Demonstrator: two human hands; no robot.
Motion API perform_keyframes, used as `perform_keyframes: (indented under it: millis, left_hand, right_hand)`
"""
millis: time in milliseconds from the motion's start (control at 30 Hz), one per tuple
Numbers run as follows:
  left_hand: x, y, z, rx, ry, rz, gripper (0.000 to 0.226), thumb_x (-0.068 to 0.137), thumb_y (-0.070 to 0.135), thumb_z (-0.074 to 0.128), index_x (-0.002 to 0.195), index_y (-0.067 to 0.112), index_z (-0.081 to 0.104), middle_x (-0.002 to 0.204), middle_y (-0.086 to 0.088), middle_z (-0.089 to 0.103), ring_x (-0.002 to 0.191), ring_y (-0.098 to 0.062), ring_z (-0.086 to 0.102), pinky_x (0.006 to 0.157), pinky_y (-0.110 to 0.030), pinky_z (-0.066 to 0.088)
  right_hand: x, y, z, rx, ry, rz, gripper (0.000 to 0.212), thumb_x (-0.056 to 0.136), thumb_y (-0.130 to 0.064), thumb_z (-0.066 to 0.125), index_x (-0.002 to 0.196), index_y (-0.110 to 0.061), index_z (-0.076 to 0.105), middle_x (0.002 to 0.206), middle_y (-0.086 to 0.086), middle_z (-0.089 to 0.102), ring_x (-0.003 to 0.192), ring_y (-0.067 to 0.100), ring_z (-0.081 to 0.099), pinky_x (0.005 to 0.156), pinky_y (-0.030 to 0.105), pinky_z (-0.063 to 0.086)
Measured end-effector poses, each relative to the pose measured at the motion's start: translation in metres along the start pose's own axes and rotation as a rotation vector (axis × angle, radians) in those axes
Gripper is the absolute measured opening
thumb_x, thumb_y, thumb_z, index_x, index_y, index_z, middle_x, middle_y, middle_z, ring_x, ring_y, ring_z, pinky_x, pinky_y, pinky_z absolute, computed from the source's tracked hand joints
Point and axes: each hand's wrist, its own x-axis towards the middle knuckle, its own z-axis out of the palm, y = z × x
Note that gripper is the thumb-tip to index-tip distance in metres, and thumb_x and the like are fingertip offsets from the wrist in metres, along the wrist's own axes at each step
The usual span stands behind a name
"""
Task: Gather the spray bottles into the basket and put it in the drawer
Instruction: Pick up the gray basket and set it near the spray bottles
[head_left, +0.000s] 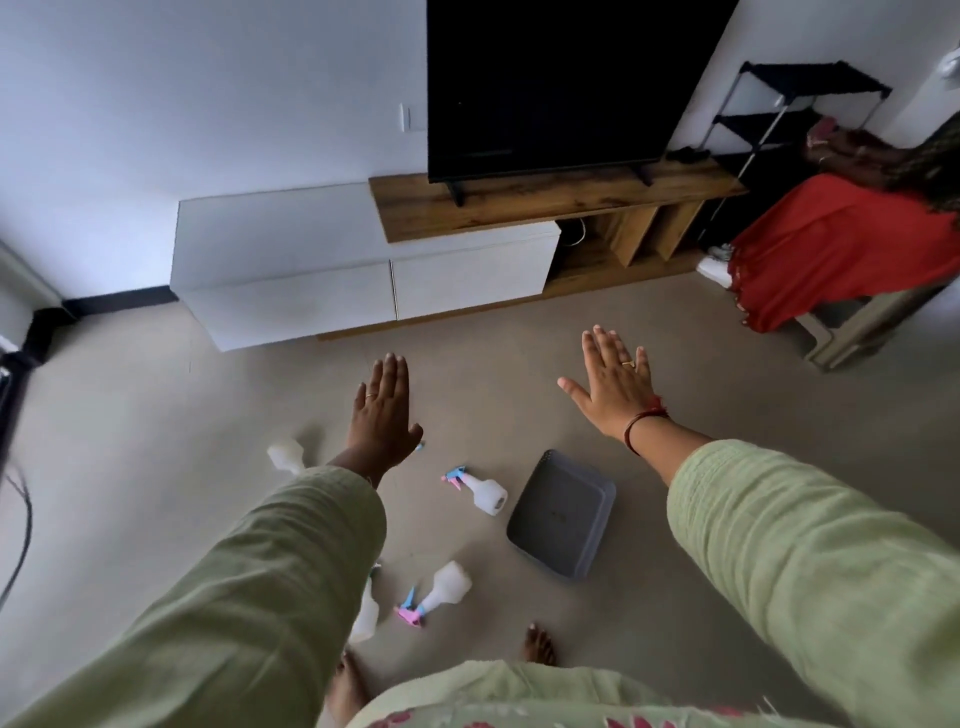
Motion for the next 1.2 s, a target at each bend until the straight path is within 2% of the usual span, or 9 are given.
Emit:
perform_keyframes:
  millis: [167, 400, 833, 1200]
  left_hand:
    - [-0.006, 0.051, 0.034, -0.052, -0.007, -0.13, 0.093, 0.091, 0.035, 0.054, 0.154, 0.005, -0.008, 0.164, -0.013, -0.009, 0.153, -0.027, -0.005, 0.124, -0.041, 0.008]
    - [-0.019, 0.101, 0.081, -0.078, -0.133, -0.208, 0.093, 0.091, 0.036, 0.053, 0.154, 0.004, -0.008, 0.164, -0.012, -0.01, 0.153, -0.027, -0.005, 0.124, -0.039, 0.01]
    - [0.04, 0.138, 0.134, -0.319, -0.219, -0.39, 0.094, 0.092, 0.033, 0.055, 0.153, 0.002, -0.009, 0.164, -0.012, -0.009, 0.153, -0.027, -0.005, 0.124, -0.038, 0.008]
    - [0.069, 0.165, 0.228, -0.557, -0.332, -0.705, 0.094, 0.091, 0.037, 0.057, 0.154, 0.003, -0.004, 0.164, -0.014, -0.003, 0.153, -0.028, -0.002, 0.123, -0.037, 0.007]
  right_hand:
    - [0.017, 0.064, 0.017, 0.008, -0.058, -0.041, 0.076, 0.094, -0.058, 0.027, 0.151, -0.014, 0.003, 0.161, 0.007, 0.002, 0.149, 0.024, 0.004, 0.118, 0.051, 0.006]
    - [0.039, 0.116, 0.039, 0.04, -0.116, -0.053, 0.076, 0.094, -0.058, 0.029, 0.151, -0.014, 0.006, 0.161, 0.008, 0.004, 0.149, 0.025, 0.005, 0.118, 0.051, 0.008]
    - [0.092, 0.144, 0.072, -0.03, -0.194, -0.13, 0.075, 0.094, -0.057, 0.031, 0.151, -0.014, 0.01, 0.161, 0.006, 0.007, 0.149, 0.024, 0.007, 0.119, 0.05, 0.01]
    - [0.162, 0.172, 0.155, -0.015, -0.309, -0.2, 0.074, 0.094, -0.055, 0.034, 0.15, -0.013, 0.014, 0.16, 0.008, 0.011, 0.148, 0.026, 0.009, 0.118, 0.049, 0.012]
